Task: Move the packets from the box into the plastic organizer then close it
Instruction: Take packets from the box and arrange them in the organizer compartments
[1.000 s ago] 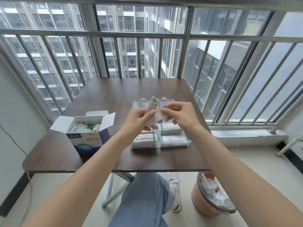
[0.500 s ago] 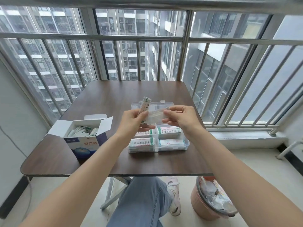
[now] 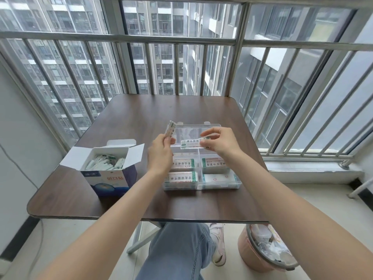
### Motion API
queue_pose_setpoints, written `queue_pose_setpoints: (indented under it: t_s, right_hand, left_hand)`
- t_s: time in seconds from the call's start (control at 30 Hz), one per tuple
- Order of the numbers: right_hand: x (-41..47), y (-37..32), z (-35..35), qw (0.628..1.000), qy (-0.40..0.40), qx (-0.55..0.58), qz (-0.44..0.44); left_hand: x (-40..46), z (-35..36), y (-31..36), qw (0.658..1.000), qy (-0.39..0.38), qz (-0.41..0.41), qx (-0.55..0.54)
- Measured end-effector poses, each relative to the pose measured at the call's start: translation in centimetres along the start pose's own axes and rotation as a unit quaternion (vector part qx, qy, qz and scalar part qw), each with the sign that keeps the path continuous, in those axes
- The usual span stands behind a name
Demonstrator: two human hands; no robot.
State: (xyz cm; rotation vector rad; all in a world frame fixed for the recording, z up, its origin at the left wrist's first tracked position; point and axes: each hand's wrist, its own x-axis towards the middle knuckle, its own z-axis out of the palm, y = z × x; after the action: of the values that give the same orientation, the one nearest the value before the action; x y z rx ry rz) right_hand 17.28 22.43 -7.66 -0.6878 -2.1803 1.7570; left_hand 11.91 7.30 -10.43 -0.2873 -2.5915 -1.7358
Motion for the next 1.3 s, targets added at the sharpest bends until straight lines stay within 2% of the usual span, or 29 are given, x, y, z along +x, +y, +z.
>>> queue_pose_setpoints:
  t_s: [0.1,0.3,0.4,0.53,0.6,0.9,1.3]
  right_hand:
    - [0.9,0.1,1.1,0.998,0.009,-0.056,-0.012]
    - [2.5,0.9,4.2,0.978,-0.028,-0.205,-0.037]
    - [2.7,0.9,5.5,0.951,-0.035,-0.298,-0.074]
    - [2.5,0.5,6.7,0.882,-0.015,-0.458,-0.112]
    - [2.7,0.6,7.0,0.862,-0.008,-0.493,-0.120]
    - [2.7,0.9,7.4,0.838,-0.005,-0.527,-0.142]
    - [2.5,-0.1,5.0,0.892,-0.062,-0.433,-0.115]
  left_hand:
    - [0.4,-0.1,-0.9,1.000,0.018,-0.014,0.021]
    - [1.1,-0.3,-1.3,0.999,0.023,-0.037,0.029]
    - [1.3,-0.3,-1.2,0.998,0.024,-0.042,0.035]
    - [1.3,-0.4,-1.1,0.998,0.025,-0.042,0.039]
    - [1.2,-0.5,-1.0,0.998,0.022,-0.045,0.032]
    - [1.2,-0.7,-0.9,0.998,0.009,-0.035,0.044]
    - [1.0,-0.6,-0.6,0.999,-0.014,-0.019,0.036]
